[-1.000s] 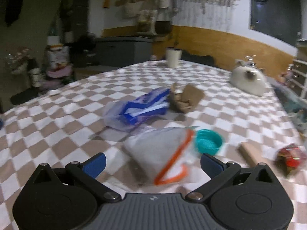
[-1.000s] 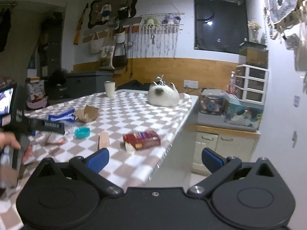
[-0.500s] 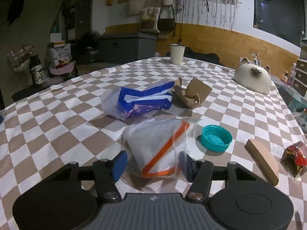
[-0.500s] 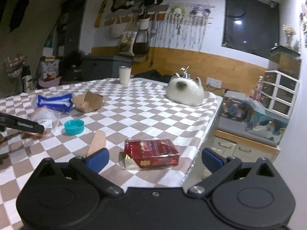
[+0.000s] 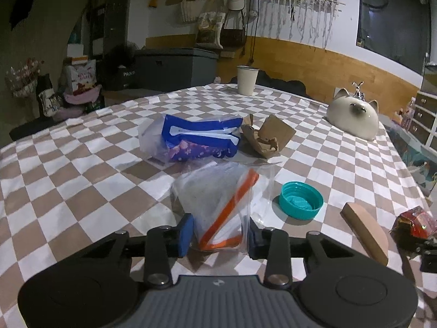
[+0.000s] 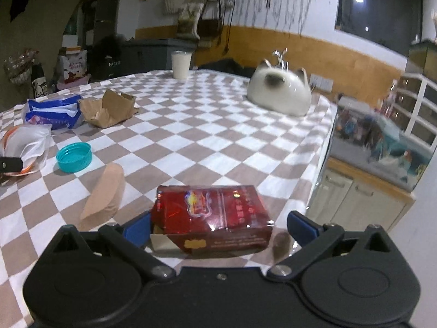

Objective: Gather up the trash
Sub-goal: 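Grasp the clear orange-striped bag with left tool while right grasps the red box, then carry the clear bag and red box over the wastebasket with both tools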

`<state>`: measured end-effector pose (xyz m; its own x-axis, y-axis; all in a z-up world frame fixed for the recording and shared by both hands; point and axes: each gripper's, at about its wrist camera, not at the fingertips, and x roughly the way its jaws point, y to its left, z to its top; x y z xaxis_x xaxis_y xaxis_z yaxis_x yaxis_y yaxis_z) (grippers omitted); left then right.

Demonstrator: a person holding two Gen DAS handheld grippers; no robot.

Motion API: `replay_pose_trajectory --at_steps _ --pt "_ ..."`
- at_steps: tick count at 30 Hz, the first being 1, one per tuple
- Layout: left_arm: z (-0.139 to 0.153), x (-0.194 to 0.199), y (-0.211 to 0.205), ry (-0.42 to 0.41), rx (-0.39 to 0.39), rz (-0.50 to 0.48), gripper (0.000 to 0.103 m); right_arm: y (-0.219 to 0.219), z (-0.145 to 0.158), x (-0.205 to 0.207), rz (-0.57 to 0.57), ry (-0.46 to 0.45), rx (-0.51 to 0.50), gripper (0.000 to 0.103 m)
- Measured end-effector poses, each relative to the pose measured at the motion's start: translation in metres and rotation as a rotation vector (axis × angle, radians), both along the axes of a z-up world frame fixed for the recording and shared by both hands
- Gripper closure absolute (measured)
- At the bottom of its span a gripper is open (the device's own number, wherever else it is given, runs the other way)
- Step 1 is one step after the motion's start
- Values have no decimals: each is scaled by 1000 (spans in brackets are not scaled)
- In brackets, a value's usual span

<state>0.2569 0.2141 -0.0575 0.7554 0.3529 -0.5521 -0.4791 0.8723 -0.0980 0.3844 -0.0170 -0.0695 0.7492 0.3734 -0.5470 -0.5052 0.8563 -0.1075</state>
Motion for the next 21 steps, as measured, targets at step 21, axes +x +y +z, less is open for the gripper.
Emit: replay_pose_trajectory --at_steps 21 --pt "7 -28 -9 -122 -94 -89 66 -31 8 -74 -66 42 128 16"
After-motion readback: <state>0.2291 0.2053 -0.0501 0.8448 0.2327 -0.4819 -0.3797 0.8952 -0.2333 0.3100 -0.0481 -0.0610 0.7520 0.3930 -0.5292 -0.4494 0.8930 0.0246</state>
